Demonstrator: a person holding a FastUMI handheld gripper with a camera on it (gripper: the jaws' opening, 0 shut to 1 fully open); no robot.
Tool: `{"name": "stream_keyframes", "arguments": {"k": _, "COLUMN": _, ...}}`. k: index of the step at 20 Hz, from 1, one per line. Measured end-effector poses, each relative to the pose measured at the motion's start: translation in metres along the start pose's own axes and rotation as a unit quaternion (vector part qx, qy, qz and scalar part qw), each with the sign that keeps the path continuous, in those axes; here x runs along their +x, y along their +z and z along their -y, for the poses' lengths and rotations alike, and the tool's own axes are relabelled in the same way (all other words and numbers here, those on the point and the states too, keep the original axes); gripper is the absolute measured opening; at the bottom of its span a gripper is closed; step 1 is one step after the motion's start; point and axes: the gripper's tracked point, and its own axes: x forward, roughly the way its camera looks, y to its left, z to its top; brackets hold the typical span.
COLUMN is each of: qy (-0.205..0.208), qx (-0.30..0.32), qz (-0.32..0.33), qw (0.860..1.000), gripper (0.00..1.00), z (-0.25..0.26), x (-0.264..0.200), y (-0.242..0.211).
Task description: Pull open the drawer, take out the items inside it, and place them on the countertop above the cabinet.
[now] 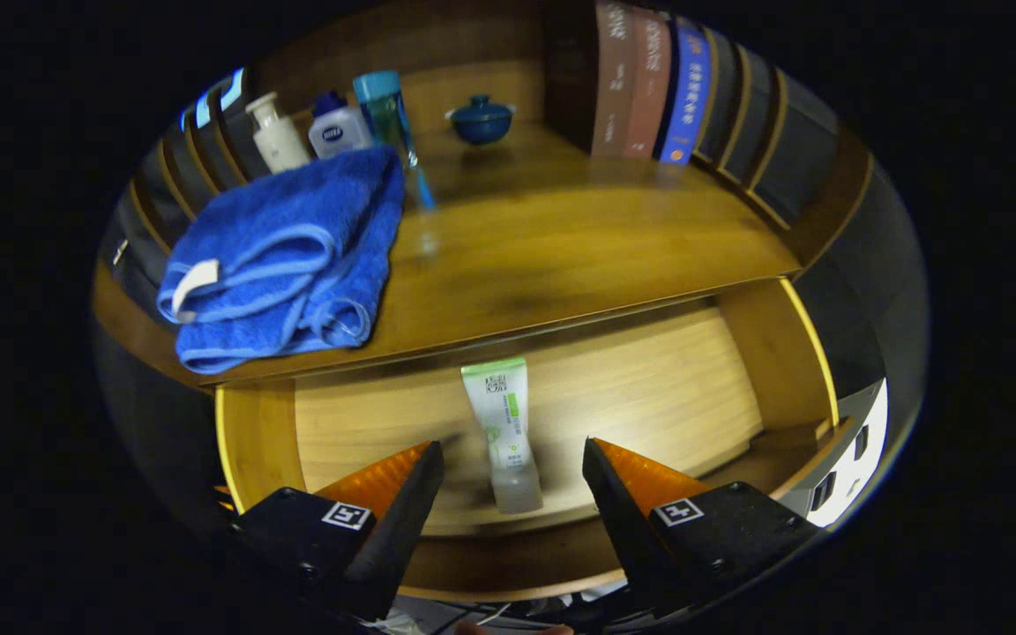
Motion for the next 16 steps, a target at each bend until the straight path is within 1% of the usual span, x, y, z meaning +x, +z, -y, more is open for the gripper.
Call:
{"name": "stream_keyframes", "arguments": {"k": 2, "qy": -0.006, "qx": -0.026, "qz": -0.027, "qw": 0.999, "gripper": 1.0, "z": 0.001, "x": 0.02, "y": -0.007}}
{"name": "stream_keyframes", "arguments": {"k": 4, "qy": 0.001, "qx": -0.024, "qz": -0.038, "qw": 0.999, "gripper": 1.0, "z": -0.004, "x": 0.036, "y": -0.011}}
{"name": "stream_keyframes", "arguments": {"k": 8, "qy": 0.02, "qx": -0.023, "qz": -0.052, "qw": 0.998, "gripper": 0.76, "z": -0.007, "x": 0.059, "y": -0.013}}
{"name": "stream_keyframes", "arguments": {"k": 11, "qy": 0.024, "qx": -0.025, "qz": -0.063, "qw": 0.997, "gripper": 0.58, "z": -0.006, "x": 0.068, "y": -0.023}}
{"name": "stream_keyframes", "arguments": {"k": 12, "qy": 0.023, "qx": -0.016, "qz": -0.062, "qw": 0.998, "gripper": 0.52, "z": -0.005, "x": 0.067, "y": -0.022}}
{"name": "stream_keyframes", "arguments": {"k": 14, "qy": 0.027, "qx": 0.004, "qz": -0.055, "qw": 0.998, "gripper": 0.46, "z": -0.005, "x": 0.068, "y": -0.023}}
{"name": "stream_keyframes", "arguments": {"k": 16, "qy": 0.029, "qx": 0.0, "qz": -0.054, "qw": 0.998, "gripper": 0.39, "z": -0.004, "x": 0.063, "y": -0.023}}
